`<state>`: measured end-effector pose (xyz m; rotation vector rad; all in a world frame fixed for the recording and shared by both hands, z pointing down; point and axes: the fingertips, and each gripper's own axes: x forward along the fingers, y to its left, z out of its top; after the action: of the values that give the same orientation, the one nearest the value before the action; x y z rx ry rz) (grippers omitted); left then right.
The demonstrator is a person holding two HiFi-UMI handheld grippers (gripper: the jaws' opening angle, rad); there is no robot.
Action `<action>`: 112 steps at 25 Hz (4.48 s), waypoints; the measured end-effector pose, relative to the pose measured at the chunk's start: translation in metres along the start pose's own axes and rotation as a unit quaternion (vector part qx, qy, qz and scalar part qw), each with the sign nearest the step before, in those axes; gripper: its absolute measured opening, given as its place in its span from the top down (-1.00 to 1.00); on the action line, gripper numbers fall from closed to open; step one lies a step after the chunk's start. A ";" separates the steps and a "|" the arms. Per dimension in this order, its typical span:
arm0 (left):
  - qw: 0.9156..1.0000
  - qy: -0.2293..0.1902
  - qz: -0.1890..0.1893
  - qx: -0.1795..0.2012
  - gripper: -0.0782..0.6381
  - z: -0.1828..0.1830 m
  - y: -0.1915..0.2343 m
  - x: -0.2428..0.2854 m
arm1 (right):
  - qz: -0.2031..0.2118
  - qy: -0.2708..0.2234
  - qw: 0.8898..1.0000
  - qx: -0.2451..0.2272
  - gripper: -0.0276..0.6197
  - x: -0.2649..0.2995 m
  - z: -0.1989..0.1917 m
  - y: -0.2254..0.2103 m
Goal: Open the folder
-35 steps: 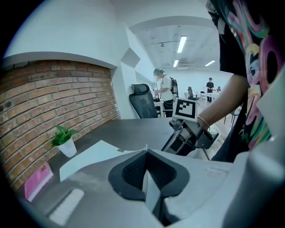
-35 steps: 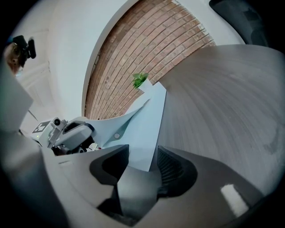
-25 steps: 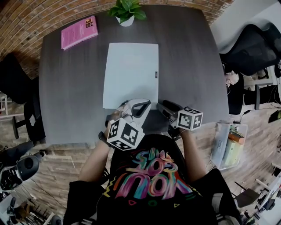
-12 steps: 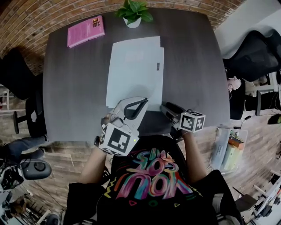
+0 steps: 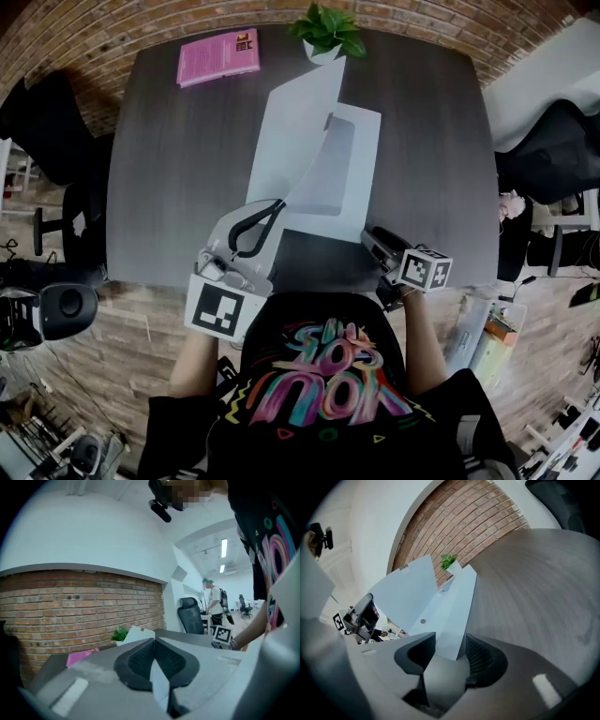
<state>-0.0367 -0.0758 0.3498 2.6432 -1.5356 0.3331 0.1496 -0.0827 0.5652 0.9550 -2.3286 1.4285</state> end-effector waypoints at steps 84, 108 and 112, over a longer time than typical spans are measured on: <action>0.946 -0.024 0.306 -0.105 0.44 -0.078 0.186 -0.153 | -0.056 0.013 0.989 -0.139 0.48 0.020 0.018 0.041; 0.971 -0.042 0.223 -0.072 0.63 -0.036 0.158 -0.090 | -0.054 -0.181 0.928 -0.322 0.56 -0.032 0.132 0.156; 0.978 -0.046 0.196 -0.063 0.69 -0.019 0.142 -0.069 | -0.049 -0.219 0.904 -0.363 0.62 -0.046 0.150 0.180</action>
<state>-0.1957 -0.0850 0.3460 2.2790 -2.0326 0.1264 0.0867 -0.1386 0.3415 1.1906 -2.7254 0.2256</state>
